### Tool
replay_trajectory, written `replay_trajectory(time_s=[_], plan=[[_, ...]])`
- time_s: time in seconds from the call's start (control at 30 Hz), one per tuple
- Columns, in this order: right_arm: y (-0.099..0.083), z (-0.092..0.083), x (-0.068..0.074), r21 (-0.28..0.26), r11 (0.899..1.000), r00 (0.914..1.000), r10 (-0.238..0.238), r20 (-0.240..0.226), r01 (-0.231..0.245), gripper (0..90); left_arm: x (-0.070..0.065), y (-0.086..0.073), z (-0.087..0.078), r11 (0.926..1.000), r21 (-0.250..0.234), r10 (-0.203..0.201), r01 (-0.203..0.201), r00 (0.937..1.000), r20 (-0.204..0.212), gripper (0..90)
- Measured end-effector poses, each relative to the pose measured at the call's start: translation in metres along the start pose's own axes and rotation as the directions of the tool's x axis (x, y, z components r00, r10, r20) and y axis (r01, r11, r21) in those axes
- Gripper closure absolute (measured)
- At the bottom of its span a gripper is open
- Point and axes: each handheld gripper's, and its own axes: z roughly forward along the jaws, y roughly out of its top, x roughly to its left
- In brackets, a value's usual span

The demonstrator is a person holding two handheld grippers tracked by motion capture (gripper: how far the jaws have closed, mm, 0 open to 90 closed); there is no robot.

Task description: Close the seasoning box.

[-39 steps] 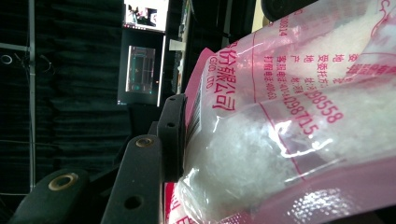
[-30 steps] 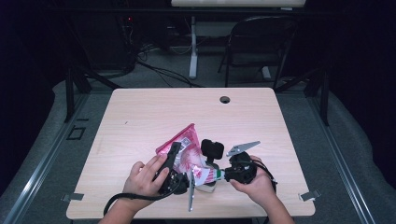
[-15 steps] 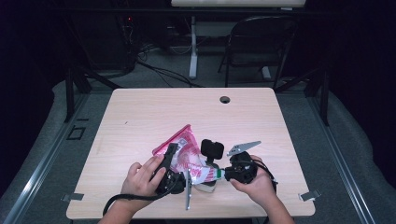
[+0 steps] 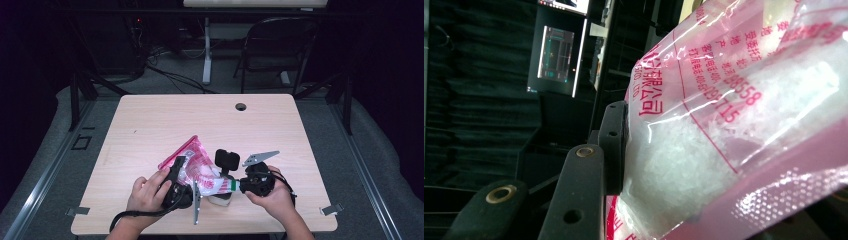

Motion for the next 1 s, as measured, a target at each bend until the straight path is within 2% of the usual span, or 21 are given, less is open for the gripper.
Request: replay_trajectory(time_s=[0.23, 0.6, 1.0], plan=[[0.004, -0.002, 0.002, -0.011, 1.0, 1.0, -0.008, 0.004, 0.008, 90.0, -0.001, -0.005, 0.0, 0.9996, 0.01, -0.028, 0.028, 0.9994, 0.018, 69.2], [0.007, -0.002, 0.004, -0.024, 1.0, 1.0, -0.01, 0.001, 0.01, 90.0, -0.006, -0.012, -0.001, 0.9991, 0.025, -0.036, 0.035, 0.9984, 0.044, 70.1], [0.011, 0.0, 0.008, -0.03, 0.999, 0.9998, -0.02, 0.002, 0.02, 90.0, -0.011, -0.02, -0.003, 0.9966, 0.037, -0.076, 0.073, 0.9951, 0.064, 70.5]])
